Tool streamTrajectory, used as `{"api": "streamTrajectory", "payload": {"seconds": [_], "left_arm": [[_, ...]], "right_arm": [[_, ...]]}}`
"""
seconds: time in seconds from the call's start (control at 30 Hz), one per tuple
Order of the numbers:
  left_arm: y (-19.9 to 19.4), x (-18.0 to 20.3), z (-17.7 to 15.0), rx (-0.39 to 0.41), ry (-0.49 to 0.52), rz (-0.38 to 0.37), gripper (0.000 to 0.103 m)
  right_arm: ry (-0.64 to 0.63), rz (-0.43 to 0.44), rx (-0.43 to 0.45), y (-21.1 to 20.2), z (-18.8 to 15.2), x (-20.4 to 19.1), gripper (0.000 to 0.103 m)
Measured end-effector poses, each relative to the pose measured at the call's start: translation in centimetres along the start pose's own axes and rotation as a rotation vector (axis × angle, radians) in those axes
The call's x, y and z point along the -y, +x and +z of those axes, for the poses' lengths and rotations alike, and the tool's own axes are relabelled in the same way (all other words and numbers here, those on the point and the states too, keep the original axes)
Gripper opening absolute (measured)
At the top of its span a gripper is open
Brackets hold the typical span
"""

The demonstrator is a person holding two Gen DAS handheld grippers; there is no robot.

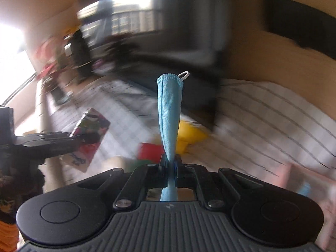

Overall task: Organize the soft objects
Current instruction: 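Carry the mask and packet to the pink box and release both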

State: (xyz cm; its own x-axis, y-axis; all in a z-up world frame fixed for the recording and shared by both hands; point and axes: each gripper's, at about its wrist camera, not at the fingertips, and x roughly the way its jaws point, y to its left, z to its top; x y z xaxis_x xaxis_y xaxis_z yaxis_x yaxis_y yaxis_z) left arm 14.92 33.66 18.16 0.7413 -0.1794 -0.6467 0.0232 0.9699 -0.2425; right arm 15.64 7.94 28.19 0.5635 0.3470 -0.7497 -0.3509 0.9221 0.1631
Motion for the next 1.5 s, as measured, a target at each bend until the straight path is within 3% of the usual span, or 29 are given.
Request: {"api": "streamTrajectory", "payload": {"seconds": [0.23, 0.37, 0.57, 0.8, 0.9, 1.1, 1.17, 1.23, 1.27, 1.4, 1.5], "left_arm": [[4.9, 12.9, -0.7, -0.080, 0.117, -0.168, 0.023], [7.7, 19.9, -2.3, -0.129, 0.152, -0.283, 0.023], [11.5, 27.8, -5.1, -0.218, 0.163, -0.403, 0.023], [18.1, 33.1, -7.2, -0.259, 0.015, -0.583, 0.025], [21.0, 34.7, -8.3, -0.324, 0.050, -0.509, 0.027], [20.7, 34.1, -7.0, -0.248, 0.074, -0.443, 0.027], [19.6, 33.5, -6.1, -0.217, 0.105, -0.432, 0.027], [18.0, 32.9, -5.6, -0.179, 0.142, -0.431, 0.027], [17.0, 32.4, -5.6, -0.162, 0.158, -0.435, 0.027], [13.5, 29.8, -6.1, -0.097, 0.196, -0.403, 0.027], [11.4, 26.4, -7.0, -0.063, 0.155, -0.366, 0.027]], "right_arm": [[0.182, -0.183, 0.079, -6.0, -5.1, 12.5, 0.005], [0.246, -0.290, 0.113, -8.1, -7.9, 17.6, 0.005], [0.345, -0.327, 0.143, -8.3, -11.1, 21.9, 0.005], [0.401, -0.365, 0.180, -5.0, -13.8, 23.7, 0.006], [0.398, -0.424, 0.175, -4.0, -15.4, 24.6, 0.006], [0.404, -0.345, 0.099, 0.6, -16.4, 26.0, 0.007], [0.389, -0.356, 0.096, 1.2, -16.4, 25.6, 0.018], [0.365, -0.370, 0.109, 1.3, -16.7, 25.2, 0.056], [0.347, -0.384, 0.131, 0.9, -17.0, 24.7, 0.063], [0.304, -0.443, 0.160, -0.1, -18.1, 23.2, 0.067], [0.326, -0.449, 0.138, -0.9, -18.7, 22.4, 0.067]]}}
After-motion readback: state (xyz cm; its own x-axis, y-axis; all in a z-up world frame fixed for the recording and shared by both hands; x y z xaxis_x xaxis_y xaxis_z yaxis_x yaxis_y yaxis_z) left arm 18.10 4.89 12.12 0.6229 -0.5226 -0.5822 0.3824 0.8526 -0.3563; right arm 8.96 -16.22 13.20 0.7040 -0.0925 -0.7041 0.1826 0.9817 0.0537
